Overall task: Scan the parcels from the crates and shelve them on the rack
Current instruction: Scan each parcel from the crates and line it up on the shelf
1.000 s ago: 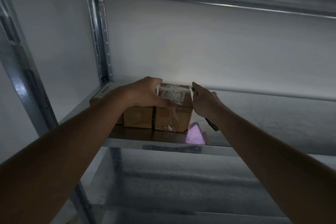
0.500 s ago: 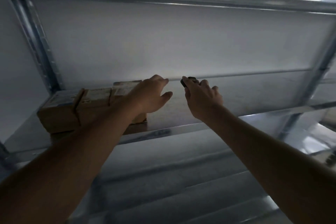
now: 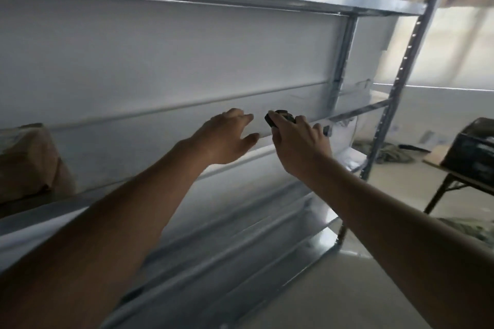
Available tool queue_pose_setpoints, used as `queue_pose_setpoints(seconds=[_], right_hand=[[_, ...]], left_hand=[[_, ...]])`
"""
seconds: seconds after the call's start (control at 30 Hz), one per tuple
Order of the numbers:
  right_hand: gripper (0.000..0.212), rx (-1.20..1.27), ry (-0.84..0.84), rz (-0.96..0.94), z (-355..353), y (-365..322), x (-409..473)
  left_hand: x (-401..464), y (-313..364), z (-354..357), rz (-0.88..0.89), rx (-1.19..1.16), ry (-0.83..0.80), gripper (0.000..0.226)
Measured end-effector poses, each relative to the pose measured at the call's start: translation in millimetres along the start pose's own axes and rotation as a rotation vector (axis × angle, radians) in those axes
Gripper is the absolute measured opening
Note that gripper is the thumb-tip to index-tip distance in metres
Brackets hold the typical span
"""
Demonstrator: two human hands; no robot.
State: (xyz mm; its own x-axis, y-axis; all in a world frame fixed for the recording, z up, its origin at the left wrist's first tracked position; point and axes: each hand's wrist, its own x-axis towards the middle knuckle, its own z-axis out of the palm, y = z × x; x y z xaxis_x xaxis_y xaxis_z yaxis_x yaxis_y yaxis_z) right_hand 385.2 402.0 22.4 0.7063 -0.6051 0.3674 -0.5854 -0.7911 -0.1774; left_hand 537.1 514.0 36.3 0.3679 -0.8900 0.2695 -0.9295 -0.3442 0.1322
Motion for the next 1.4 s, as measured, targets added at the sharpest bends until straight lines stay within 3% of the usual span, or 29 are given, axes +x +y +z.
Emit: queue_pose_setpoints(seconds=[0.3,0.8,1.1,1.4], right_hand=[[0.048,-0.053,0.068,0.219,-24,193,-29],[0.041,-0.189,0.174,0.648,-49,482,3],[0.047,-0.222,0.212,0.874,-67,647,6],[0.05,-0.255,0.213,0.944,-83,860,-8]], left_hand=[[102,175,70,0.233,-0.057,-0.019,0.054],[337,417,183,0.632,-0.193,-0.122,0.053],[453,579,245,0.861,-0.216,-0.172,0.054],[540,763,323,0.923,-0.233,-0.231,0.06]])
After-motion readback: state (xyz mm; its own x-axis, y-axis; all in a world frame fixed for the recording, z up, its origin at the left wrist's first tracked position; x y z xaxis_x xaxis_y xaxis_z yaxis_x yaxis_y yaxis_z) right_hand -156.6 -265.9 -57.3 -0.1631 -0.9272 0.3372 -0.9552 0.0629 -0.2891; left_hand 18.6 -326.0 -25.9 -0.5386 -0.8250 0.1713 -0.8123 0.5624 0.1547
